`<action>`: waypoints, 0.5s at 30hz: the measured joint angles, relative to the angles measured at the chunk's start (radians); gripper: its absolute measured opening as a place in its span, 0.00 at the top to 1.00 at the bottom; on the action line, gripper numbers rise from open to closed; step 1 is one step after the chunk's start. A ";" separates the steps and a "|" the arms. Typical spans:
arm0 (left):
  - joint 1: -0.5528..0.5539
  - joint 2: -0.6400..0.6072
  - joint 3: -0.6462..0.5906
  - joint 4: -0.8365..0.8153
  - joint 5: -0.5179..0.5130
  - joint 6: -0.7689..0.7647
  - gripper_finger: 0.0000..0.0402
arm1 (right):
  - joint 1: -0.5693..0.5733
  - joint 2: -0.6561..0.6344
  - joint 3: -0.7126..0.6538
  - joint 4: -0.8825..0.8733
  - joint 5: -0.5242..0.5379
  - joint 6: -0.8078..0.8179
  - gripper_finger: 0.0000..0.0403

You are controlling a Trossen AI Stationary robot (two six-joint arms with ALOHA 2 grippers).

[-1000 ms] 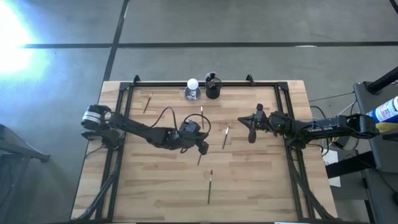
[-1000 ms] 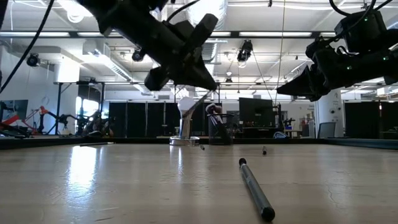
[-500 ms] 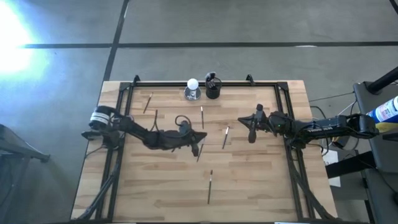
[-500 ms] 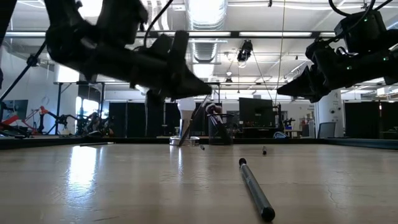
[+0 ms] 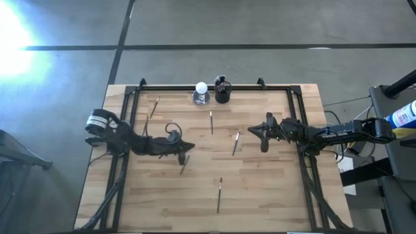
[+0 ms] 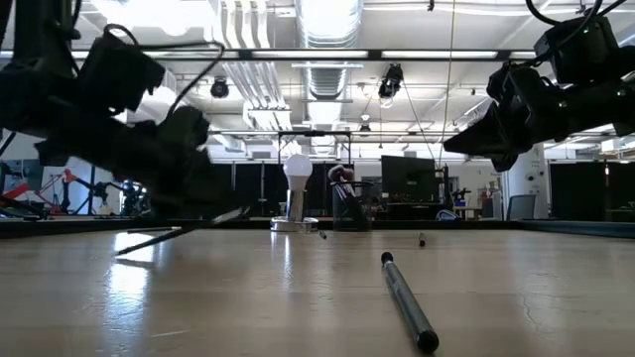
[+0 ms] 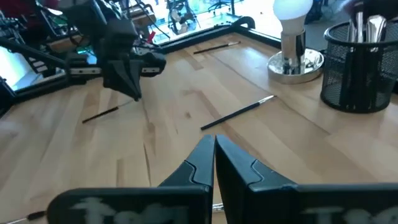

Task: Pick & Place Makeup Supplies
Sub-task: Put the makeup brush into the black makeup holder

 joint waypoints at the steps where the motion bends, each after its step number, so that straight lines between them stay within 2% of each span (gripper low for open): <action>1: 0.000 -0.022 -0.007 -0.062 0.000 -0.047 1.00 | 0.002 0.002 0.000 0.005 0.002 0.002 0.97; 5: -0.008 -0.110 0.019 -0.392 0.011 -0.212 0.96 | 0.001 0.011 0.009 0.030 0.005 -0.015 0.97; 8: -0.014 -0.178 0.100 -0.661 0.034 -0.268 0.89 | 0.001 0.010 0.036 0.033 0.005 -0.064 0.97; 15: -0.022 -0.285 0.430 -1.459 0.078 -0.270 0.72 | 0.001 0.010 0.071 0.031 0.005 -0.153 0.97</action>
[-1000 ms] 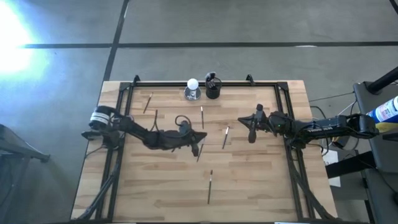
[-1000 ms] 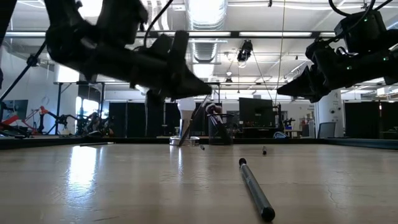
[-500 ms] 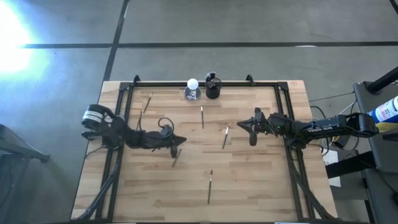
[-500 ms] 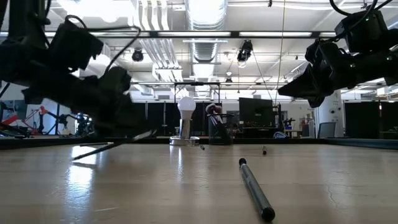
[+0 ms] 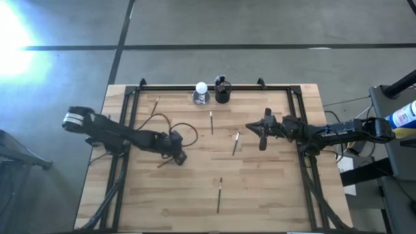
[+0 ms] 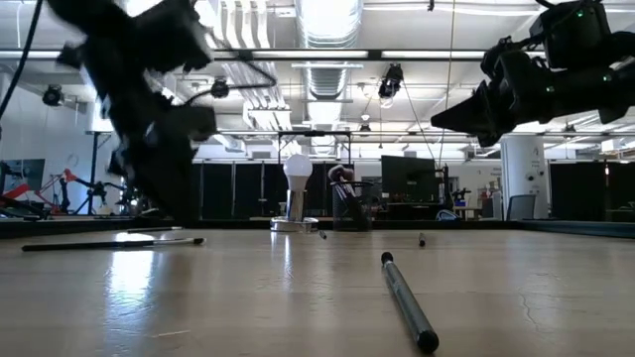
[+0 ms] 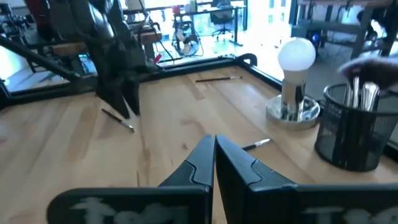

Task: Pick & Place Makeup Supplies
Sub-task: Put the makeup brush into the black makeup holder

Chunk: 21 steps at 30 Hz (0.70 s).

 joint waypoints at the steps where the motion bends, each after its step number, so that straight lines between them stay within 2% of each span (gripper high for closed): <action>1: -0.003 -0.003 0.052 -0.107 0.008 -0.007 0.71 | 0.000 0.001 0.001 0.000 0.000 -0.014 0.97; 4: -0.031 0.006 0.168 -0.391 0.045 -0.044 0.69 | 0.000 0.008 0.003 -0.002 0.000 -0.046 0.97; 7: -0.078 0.011 0.214 -0.518 0.090 -0.074 0.68 | 0.000 0.014 0.002 -0.002 0.000 -0.053 0.97; 12: -0.164 0.013 0.180 -0.528 0.164 -0.081 0.68 | 0.000 0.014 -0.004 -0.007 0.000 -0.062 0.97; 21: -0.229 0.025 0.034 -0.482 0.187 -0.185 0.68 | 0.000 0.014 -0.006 -0.024 0.000 -0.062 0.97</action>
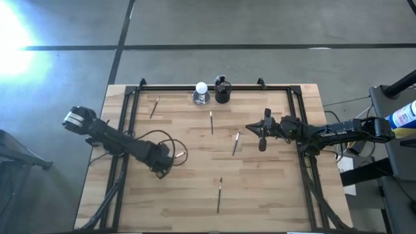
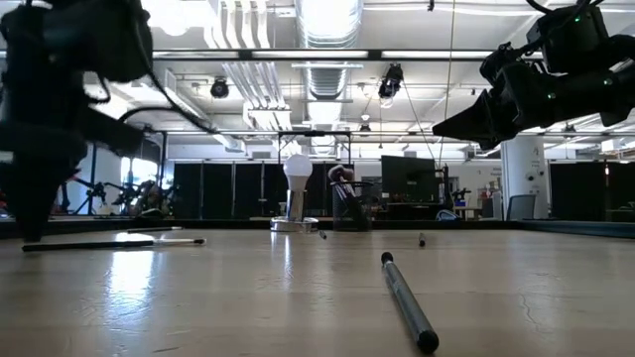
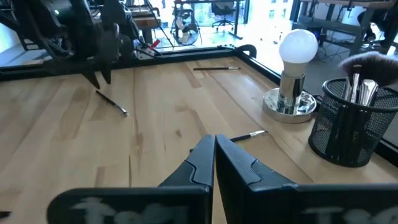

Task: Pick & Place Makeup Supplies
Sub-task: Put the makeup brush into the black makeup holder

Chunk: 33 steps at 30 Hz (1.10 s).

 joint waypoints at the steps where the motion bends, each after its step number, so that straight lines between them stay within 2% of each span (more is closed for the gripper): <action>1: -0.003 0.000 -0.021 0.029 0.015 -0.009 0.68 | 0.000 0.000 0.000 0.000 0.000 0.000 0.97; 6: -0.022 -0.005 -0.095 0.166 0.057 -0.021 0.70 | 0.000 -0.001 0.000 0.000 0.000 0.002 0.97; 9: -0.023 -0.013 -0.099 0.170 0.067 -0.010 0.72 | 0.000 -0.001 0.000 0.001 0.000 0.002 0.97; 13: -0.023 -0.046 -0.069 0.152 0.076 -0.009 0.75 | 0.000 -0.001 0.000 0.003 0.000 0.002 0.97; 18: -0.026 -0.069 -0.001 0.177 0.115 -0.151 0.75 | 0.000 -0.001 0.000 0.005 0.000 0.002 0.97; 22: -0.038 -0.031 0.029 0.215 0.110 -0.236 0.73 | 0.000 -0.001 0.000 0.006 0.001 0.002 0.97; 33: -0.047 0.115 0.030 0.161 0.076 -0.296 0.72 | 0.000 -0.001 -0.001 0.003 0.001 0.002 0.97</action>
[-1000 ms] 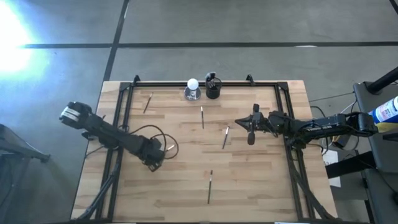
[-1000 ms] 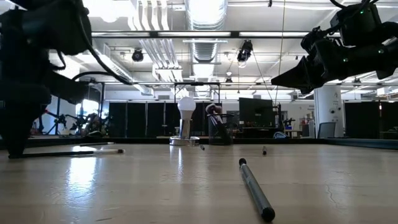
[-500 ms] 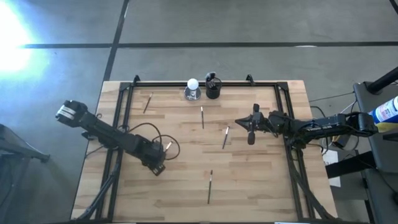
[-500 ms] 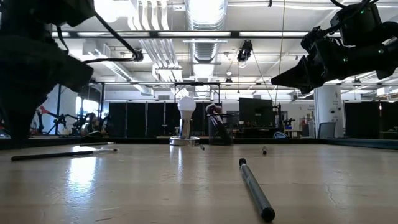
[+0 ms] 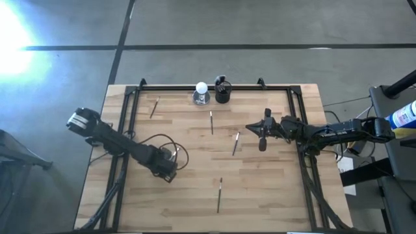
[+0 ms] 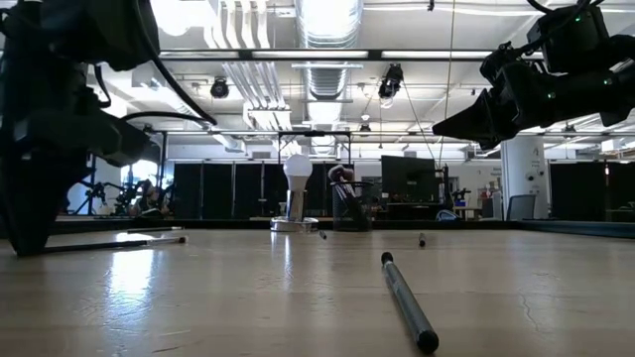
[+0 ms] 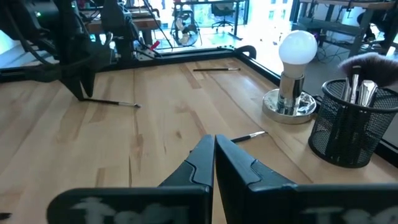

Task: Pick & Place Makeup Supplies
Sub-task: Put the makeup brush into the black makeup holder

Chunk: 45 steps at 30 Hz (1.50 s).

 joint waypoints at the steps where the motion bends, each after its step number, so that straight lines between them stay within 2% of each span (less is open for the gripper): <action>1: -0.003 0.004 0.000 0.000 -0.001 -0.001 0.73 | 0.000 0.000 0.000 0.000 0.000 0.000 0.97; 4: -0.017 0.007 -0.002 -0.006 -0.014 -0.016 0.81 | 0.000 0.000 0.000 -0.001 0.000 0.000 0.97; 8: -0.071 0.008 -0.006 -0.009 -0.080 -0.078 0.97 | 0.000 0.000 0.000 -0.001 0.000 0.000 0.97; 11: -0.117 0.000 -0.009 0.004 -0.133 -0.107 0.98 | 0.000 0.000 0.000 -0.002 0.000 0.000 0.97; 13: -0.151 -0.023 -0.013 0.071 -0.194 -0.103 0.99 | 0.000 0.000 0.000 -0.003 0.000 0.000 0.97; 17: -0.193 -0.060 -0.026 0.258 -0.385 -0.077 1.00 | 0.000 0.000 -0.001 -0.015 -0.001 0.010 0.97; 20: -0.196 -0.065 -0.052 0.449 -0.515 0.051 1.00 | 0.000 0.001 -0.002 -0.021 -0.001 0.017 0.97; 23: -0.170 -0.060 -0.122 0.747 -0.613 0.243 1.00 | 0.000 0.001 -0.002 -0.019 -0.004 0.035 0.97; 26: -0.123 -0.049 -0.232 1.107 -0.662 0.442 1.00 | 0.001 0.006 0.006 -0.018 -0.006 0.095 0.97; 29: -0.057 -0.011 -0.350 1.479 -0.643 0.647 1.00 | 0.001 0.022 0.014 -0.015 -0.008 0.151 0.95; 31: -0.004 0.031 -0.399 1.668 -0.589 0.744 1.00 | 0.004 0.041 0.013 -0.018 -0.011 0.186 0.93; 35: 0.099 0.132 -0.417 1.831 -0.446 0.888 1.00 | 0.049 0.121 0.009 0.006 -0.011 0.269 0.85; 37: 0.146 0.194 -0.398 1.909 -0.369 0.955 1.00 | 0.081 0.180 0.010 0.075 -0.008 0.294 0.80; 42: 0.254 0.378 -0.311 2.196 -0.138 1.069 1.00 | 0.144 0.344 0.010 0.413 -0.005 0.327 0.68; 45: 0.299 0.464 -0.244 2.248 -0.049 1.086 1.00 | 0.165 0.429 0.025 0.583 -0.006 0.327 0.62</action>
